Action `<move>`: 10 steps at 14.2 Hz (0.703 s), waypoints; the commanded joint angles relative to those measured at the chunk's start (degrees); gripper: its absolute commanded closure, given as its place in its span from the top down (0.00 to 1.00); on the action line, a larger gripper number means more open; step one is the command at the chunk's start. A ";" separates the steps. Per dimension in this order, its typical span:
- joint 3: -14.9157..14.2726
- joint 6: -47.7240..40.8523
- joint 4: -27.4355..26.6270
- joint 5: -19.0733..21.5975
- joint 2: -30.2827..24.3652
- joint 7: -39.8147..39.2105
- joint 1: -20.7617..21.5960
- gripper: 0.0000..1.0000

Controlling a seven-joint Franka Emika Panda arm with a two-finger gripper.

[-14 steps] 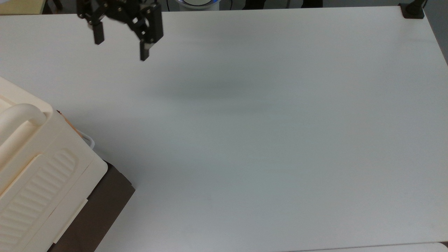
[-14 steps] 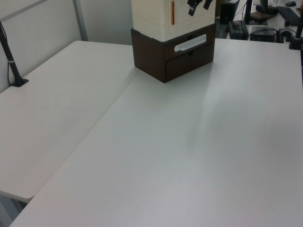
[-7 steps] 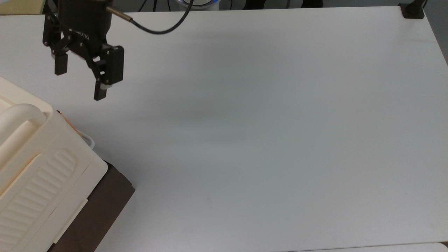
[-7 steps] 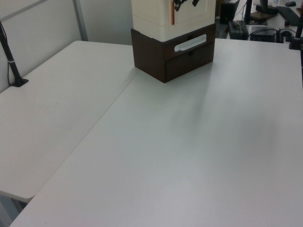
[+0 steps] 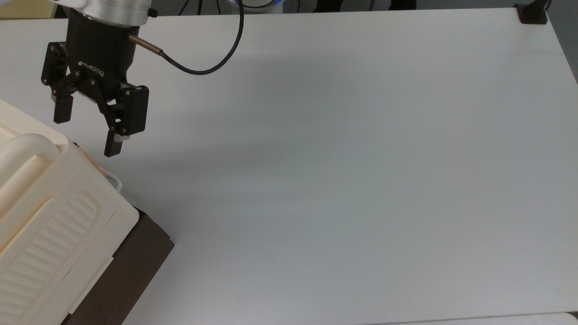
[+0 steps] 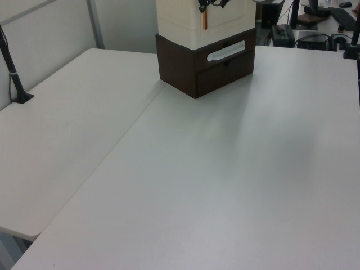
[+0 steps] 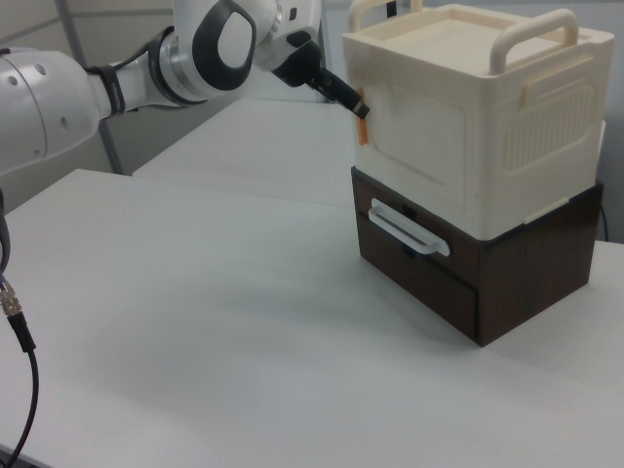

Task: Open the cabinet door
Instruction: 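Close the gripper on the orange handle strip of the cabinet door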

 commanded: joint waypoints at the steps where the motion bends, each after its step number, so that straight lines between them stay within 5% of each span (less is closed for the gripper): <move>1: -0.29 4.38 1.29 -0.96 1.76 1.33 -0.45 1.00; 6: -0.29 6.15 1.02 -1.05 2.55 1.07 -0.45 0.91; 10: -0.20 6.76 0.58 -1.05 2.82 0.89 -0.45 0.58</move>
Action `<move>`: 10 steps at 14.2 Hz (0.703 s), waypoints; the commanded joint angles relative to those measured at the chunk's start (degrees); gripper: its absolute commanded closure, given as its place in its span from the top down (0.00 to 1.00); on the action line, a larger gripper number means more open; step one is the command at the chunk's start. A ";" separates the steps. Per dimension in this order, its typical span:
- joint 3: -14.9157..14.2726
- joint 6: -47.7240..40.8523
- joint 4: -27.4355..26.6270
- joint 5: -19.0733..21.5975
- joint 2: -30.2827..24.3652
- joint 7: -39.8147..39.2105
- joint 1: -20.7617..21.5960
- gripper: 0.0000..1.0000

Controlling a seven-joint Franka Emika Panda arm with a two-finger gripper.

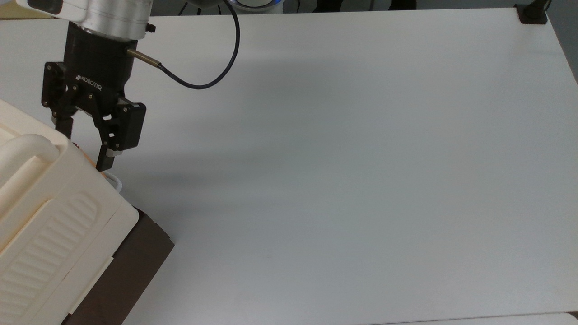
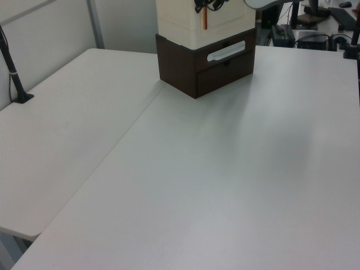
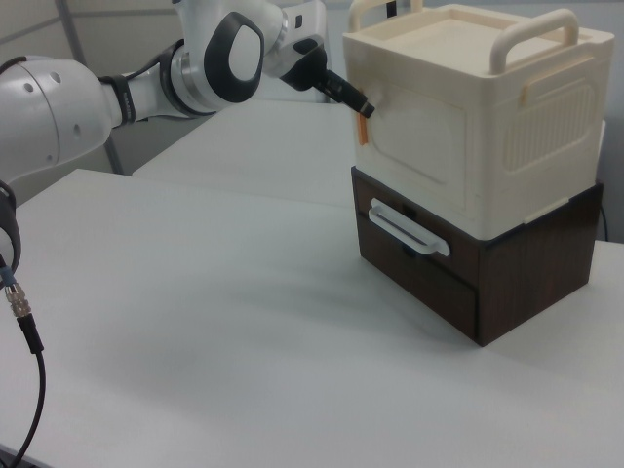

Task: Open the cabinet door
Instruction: 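Close the gripper on the orange handle strip of the cabinet door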

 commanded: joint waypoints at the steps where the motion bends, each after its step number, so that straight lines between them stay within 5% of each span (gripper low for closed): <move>1: -0.35 1.40 0.52 -1.05 0.89 0.87 0.05 0.52; 10: -0.26 1.14 -0.45 -0.52 0.45 -2.72 -0.04 0.11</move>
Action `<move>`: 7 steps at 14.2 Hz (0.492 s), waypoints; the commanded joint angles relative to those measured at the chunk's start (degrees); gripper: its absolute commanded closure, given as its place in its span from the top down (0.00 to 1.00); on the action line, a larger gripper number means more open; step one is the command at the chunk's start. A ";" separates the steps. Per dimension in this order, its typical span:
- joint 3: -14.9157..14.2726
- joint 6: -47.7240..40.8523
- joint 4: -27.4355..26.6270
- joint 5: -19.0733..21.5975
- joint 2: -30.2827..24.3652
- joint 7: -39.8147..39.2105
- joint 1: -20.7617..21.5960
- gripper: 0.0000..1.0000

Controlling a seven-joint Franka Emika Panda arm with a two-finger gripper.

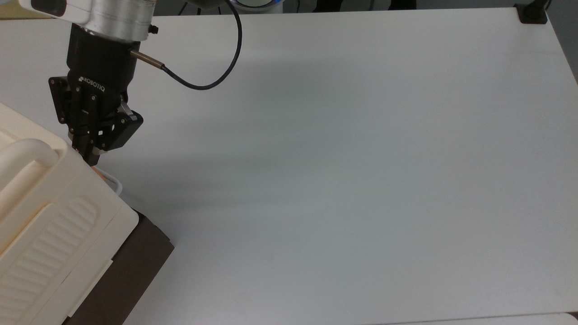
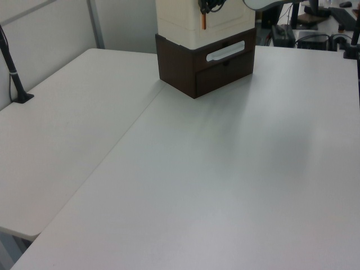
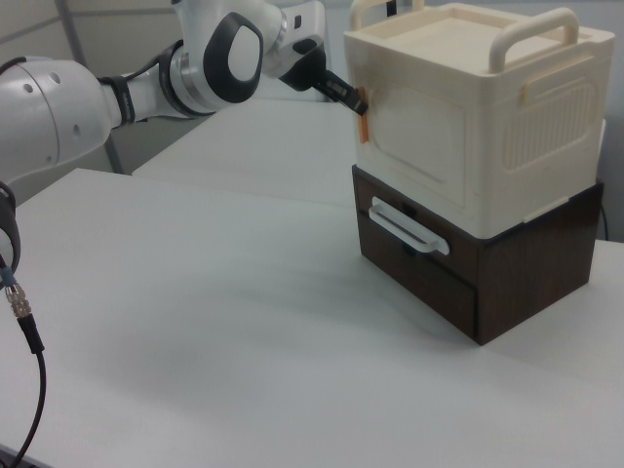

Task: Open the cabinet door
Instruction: 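Close the gripper on the orange handle strip of the cabinet door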

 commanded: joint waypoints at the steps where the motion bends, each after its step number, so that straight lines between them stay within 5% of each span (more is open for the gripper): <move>1: -0.29 0.67 -0.44 -0.19 0.15 -3.25 -0.08 0.09; 7: 0.41 -8.37 -6.85 0.86 -6.52 -7.91 0.88 0.09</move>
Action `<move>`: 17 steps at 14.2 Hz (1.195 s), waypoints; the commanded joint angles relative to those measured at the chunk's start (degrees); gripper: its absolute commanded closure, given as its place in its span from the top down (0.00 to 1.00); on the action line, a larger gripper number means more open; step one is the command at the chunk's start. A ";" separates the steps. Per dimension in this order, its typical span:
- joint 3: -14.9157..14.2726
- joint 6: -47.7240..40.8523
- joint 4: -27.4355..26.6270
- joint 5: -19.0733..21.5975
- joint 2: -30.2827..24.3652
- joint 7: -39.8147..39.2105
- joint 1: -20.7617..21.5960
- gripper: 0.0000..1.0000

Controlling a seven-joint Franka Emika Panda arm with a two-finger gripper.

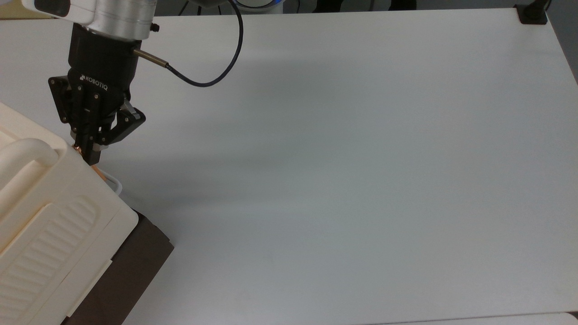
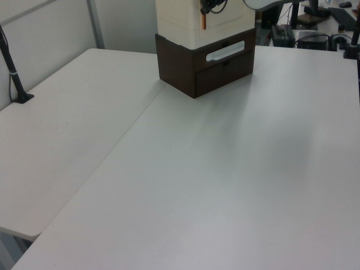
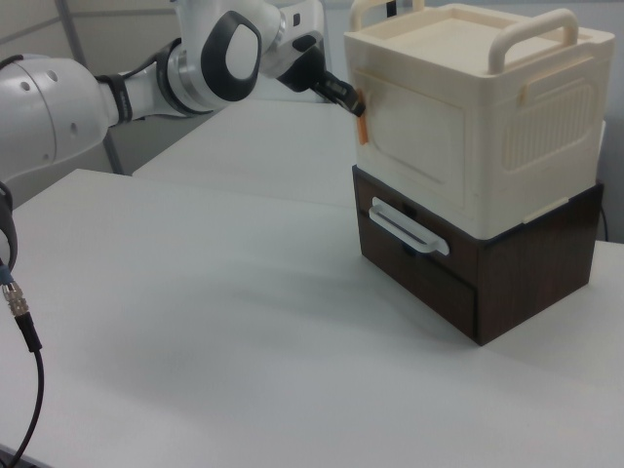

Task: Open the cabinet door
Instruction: 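Pull the gripped door handle outward, swinging the door open on its hinge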

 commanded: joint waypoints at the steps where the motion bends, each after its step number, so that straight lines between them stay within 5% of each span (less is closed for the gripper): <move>1: 0.72 -9.26 -7.63 1.60 -7.26 -4.89 1.14 0.10; 2: 1.59 -12.50 -9.90 3.70 -9.88 -7.95 1.23 0.14; 5: 1.95 -25.05 -10.81 10.29 -13.94 -14.81 1.31 0.72; 7: 1.95 -33.84 -10.54 13.37 -15.88 -21.48 1.75 0.84; 8: 1.87 -37.19 -10.11 15.30 -16.50 -24.48 1.93 0.99; 17: 2.31 -39.69 -4.74 17.43 -19.93 -23.63 3.07 1.00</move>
